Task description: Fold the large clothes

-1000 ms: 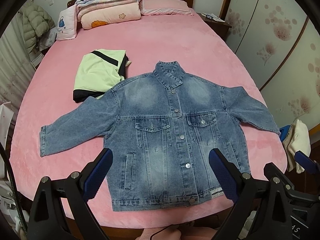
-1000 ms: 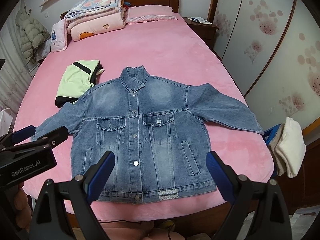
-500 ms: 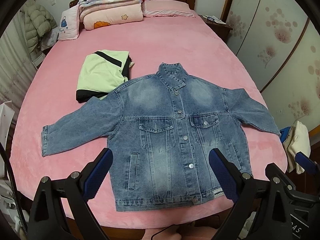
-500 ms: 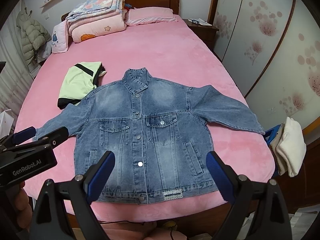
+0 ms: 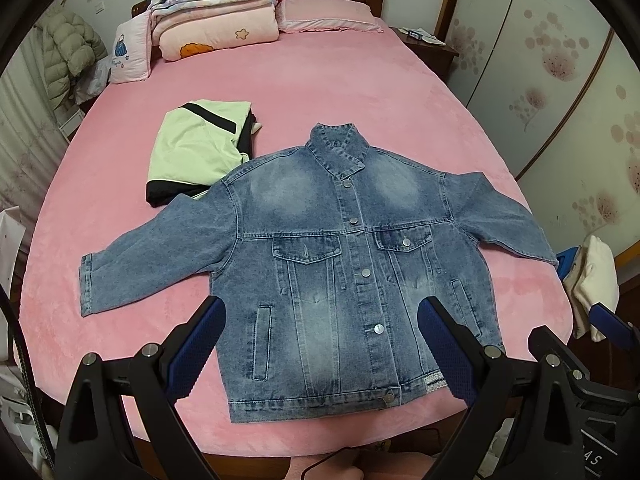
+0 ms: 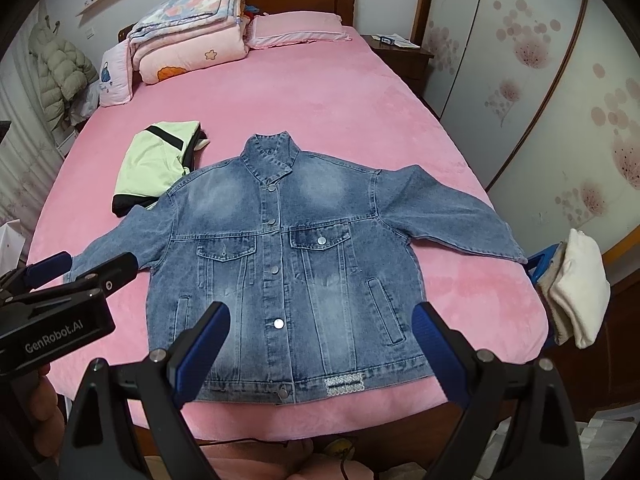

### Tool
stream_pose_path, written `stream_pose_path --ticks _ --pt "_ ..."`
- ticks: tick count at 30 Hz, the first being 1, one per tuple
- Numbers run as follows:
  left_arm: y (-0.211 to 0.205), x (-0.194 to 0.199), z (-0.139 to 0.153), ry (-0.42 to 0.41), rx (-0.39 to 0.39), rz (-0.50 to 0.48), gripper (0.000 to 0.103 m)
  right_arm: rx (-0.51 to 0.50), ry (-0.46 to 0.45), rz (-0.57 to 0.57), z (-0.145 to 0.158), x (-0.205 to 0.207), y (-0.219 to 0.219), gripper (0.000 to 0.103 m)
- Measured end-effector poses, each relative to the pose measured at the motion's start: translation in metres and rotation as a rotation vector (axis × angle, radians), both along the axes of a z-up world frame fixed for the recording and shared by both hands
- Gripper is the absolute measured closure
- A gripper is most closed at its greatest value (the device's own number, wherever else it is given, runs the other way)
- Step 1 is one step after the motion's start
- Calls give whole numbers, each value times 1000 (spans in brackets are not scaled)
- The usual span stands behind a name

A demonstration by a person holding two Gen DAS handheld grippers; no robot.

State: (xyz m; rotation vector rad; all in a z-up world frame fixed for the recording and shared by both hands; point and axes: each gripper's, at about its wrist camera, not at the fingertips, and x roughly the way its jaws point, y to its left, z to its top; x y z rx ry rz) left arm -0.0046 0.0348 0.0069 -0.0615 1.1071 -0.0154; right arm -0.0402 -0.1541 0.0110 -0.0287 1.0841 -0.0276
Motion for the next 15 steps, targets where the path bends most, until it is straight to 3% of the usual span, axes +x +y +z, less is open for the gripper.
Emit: stream_pose_path --ticks 15 --pt "-11 -2 3 -9 -3 -11 7 14 -24 -19 10 -4 -15 14"
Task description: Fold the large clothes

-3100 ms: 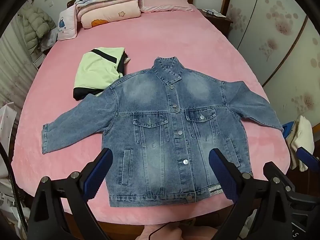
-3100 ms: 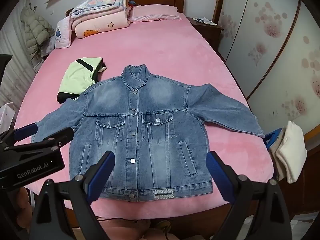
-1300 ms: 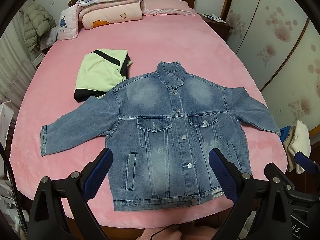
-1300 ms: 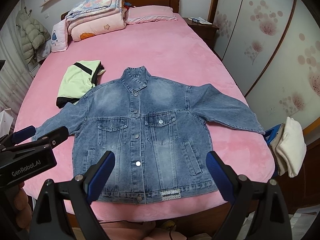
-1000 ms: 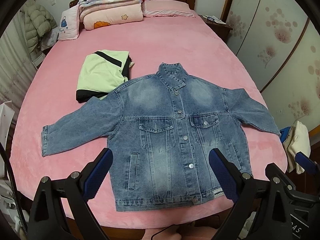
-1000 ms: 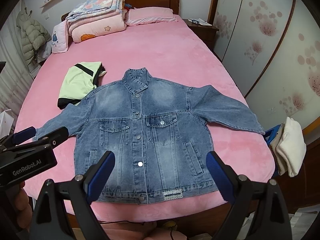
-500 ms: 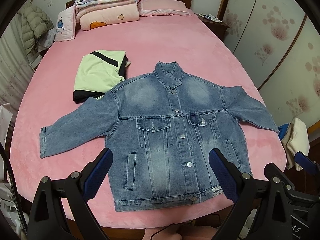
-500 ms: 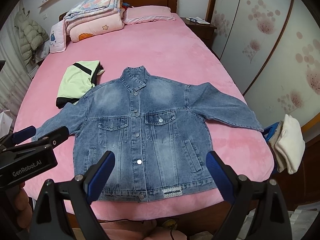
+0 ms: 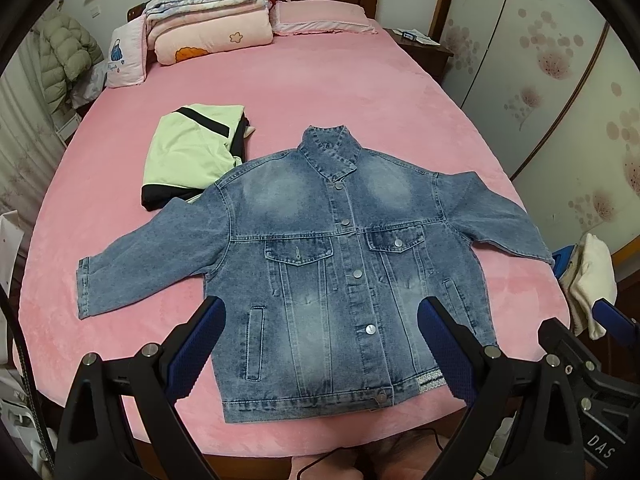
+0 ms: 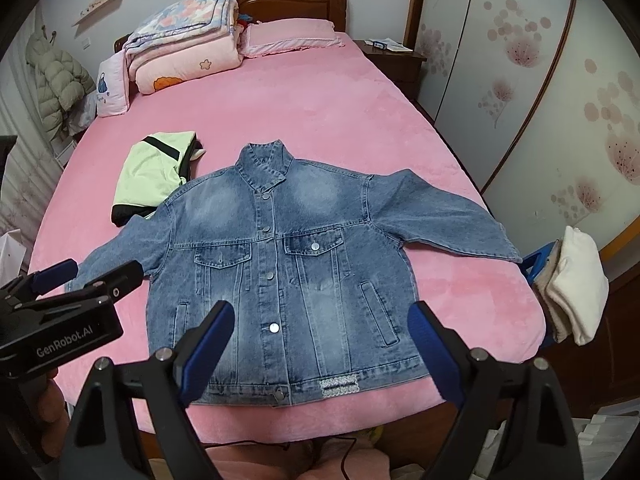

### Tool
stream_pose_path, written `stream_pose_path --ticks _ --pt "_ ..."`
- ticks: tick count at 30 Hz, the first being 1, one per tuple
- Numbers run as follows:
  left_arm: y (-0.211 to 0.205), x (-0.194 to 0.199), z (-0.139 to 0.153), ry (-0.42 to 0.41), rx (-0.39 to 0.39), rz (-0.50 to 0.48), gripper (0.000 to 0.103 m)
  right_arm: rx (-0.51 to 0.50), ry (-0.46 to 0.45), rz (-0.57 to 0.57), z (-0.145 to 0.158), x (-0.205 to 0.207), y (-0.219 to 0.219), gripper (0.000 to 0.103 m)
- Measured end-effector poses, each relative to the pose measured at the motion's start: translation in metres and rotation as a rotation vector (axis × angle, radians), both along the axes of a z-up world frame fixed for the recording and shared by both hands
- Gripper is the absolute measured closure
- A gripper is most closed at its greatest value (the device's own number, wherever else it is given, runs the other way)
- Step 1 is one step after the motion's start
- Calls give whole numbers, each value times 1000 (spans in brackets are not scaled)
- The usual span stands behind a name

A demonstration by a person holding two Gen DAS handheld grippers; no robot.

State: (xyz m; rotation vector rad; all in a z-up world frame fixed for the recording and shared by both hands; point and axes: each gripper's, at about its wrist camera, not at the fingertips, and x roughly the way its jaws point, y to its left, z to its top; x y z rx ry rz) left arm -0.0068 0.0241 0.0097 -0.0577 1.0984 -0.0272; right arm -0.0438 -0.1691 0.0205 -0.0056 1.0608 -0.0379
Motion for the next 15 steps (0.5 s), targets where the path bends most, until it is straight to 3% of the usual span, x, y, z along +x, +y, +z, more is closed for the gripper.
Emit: stream_pose_path --ticks 15 --pt "-55 18 15 -49 74 112 7 72 -21 57 -4 33 -65 14"
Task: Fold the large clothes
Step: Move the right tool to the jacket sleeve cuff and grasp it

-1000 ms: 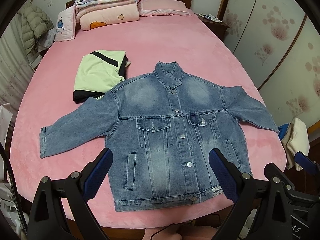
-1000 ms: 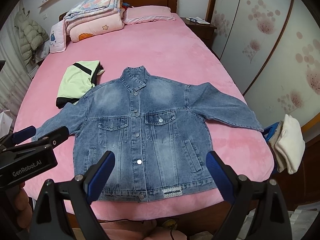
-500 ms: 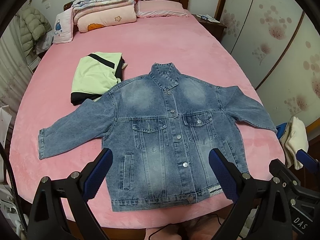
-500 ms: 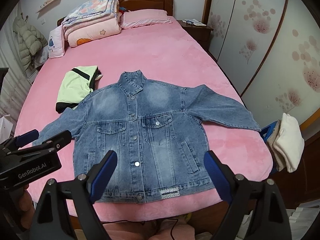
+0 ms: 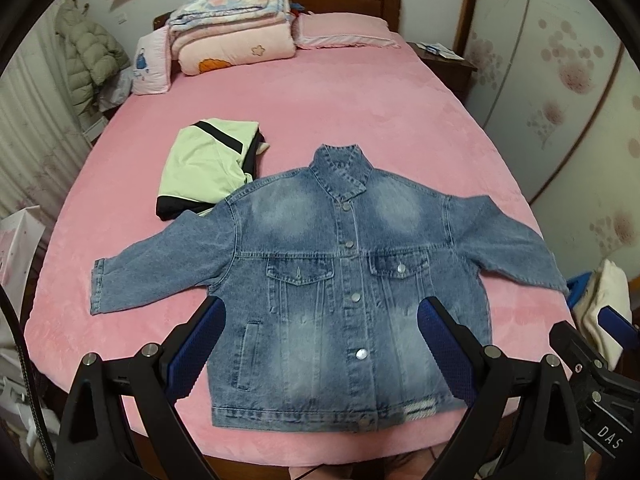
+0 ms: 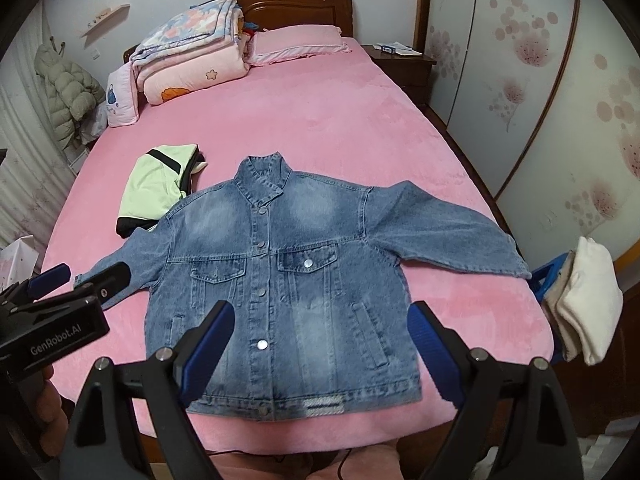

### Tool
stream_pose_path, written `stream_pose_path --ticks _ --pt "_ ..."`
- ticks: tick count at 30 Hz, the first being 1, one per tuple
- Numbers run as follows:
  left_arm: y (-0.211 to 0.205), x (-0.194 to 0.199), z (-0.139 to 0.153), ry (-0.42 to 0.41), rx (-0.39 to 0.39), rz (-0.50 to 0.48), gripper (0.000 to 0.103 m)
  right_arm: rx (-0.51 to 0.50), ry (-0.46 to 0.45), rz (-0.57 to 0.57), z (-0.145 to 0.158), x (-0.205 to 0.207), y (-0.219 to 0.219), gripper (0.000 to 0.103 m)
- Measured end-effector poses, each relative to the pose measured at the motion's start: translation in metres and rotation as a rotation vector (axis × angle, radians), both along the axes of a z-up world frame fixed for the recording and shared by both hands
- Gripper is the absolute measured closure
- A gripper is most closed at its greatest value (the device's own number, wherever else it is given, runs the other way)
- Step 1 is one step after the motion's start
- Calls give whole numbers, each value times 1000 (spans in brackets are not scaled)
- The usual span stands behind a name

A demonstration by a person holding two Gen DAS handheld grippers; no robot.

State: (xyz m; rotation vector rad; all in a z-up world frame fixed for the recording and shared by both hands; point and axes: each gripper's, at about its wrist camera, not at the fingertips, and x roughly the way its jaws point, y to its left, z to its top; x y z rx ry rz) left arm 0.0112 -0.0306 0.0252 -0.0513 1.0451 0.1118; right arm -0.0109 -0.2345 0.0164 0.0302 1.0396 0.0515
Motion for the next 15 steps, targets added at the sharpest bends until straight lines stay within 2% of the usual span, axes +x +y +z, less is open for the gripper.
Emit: stream_pose_path --ticks 5,9,12,15 --pt "-43 19 12 -45 49 48 7 36 -18 17 2 28 -54 14" --pt "-90 38 24 -116 97 41 7 64 -32 11 -3 52 -106 14" --pt "-130 59 29 -150 94 12 7 81 -36 -3 -15 68 -147 14" --pt "-171 88 24 -142 61 -21 7 103 -16 -34 -33 81 -186 14"
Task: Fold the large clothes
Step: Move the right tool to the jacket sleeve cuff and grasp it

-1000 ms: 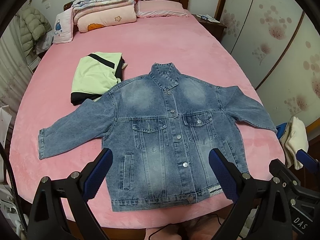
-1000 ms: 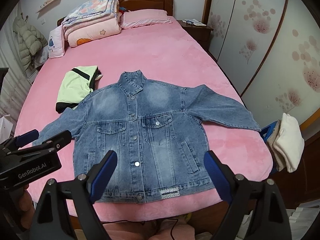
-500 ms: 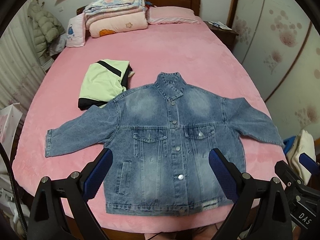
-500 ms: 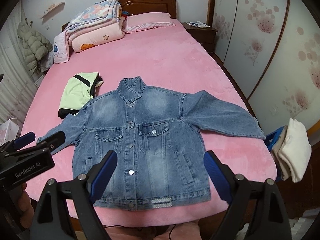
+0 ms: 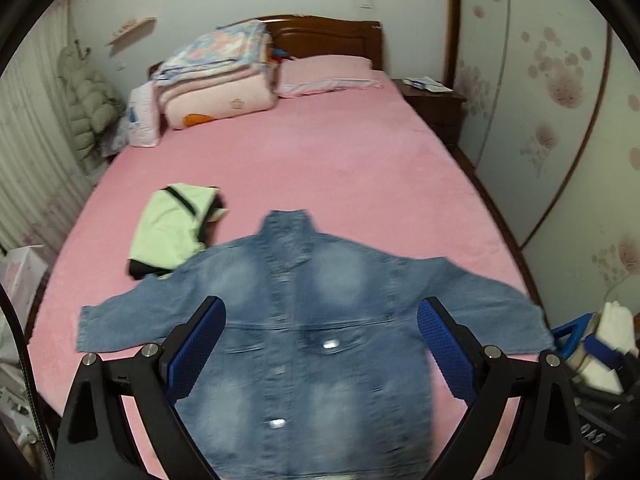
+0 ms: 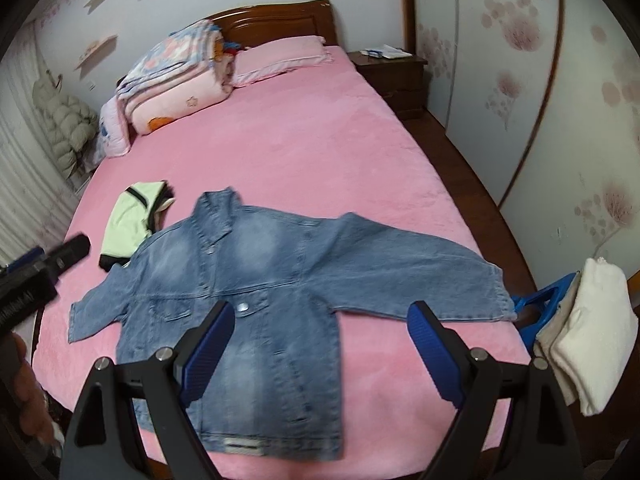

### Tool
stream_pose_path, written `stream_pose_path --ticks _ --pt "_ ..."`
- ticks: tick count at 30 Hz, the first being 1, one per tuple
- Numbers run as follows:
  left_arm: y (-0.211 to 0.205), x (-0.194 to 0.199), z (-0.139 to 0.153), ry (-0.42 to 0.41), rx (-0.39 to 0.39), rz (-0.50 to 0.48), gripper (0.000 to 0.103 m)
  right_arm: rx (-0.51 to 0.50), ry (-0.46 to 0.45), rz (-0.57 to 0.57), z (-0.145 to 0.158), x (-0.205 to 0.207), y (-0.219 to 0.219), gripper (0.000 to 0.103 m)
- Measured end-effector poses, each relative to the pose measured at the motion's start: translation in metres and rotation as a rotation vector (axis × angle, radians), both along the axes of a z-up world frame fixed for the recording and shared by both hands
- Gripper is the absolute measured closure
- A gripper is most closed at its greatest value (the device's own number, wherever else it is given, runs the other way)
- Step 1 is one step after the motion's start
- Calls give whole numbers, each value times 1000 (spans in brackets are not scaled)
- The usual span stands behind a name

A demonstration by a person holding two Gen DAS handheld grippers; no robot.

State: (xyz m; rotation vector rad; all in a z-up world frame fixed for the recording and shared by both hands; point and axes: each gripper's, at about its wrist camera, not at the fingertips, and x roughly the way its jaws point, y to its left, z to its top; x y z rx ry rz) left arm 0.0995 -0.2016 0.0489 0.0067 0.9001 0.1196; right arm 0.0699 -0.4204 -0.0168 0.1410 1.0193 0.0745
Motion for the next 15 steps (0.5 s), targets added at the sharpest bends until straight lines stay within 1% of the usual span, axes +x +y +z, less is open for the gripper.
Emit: stream_pose_path --ticks 3,6,8,11,15 --pt "-40 29 -16 25 -4 -40 7 24 50 -59 -26 14 -45 14" --pt "-82 54 -41 41 19 -87 7 37 101 -137 -58 26 -92 14" --pt "-110 72 -63 51 36 -119 7 52 133 -195 -80 32 -125 14" --pt "-146 92 -95 61 41 -154 7 67 176 -270 -110 40 -163 14" --pt "-181 111 -140 97 49 -183 7 94 228 -354 -150 45 -206 14"
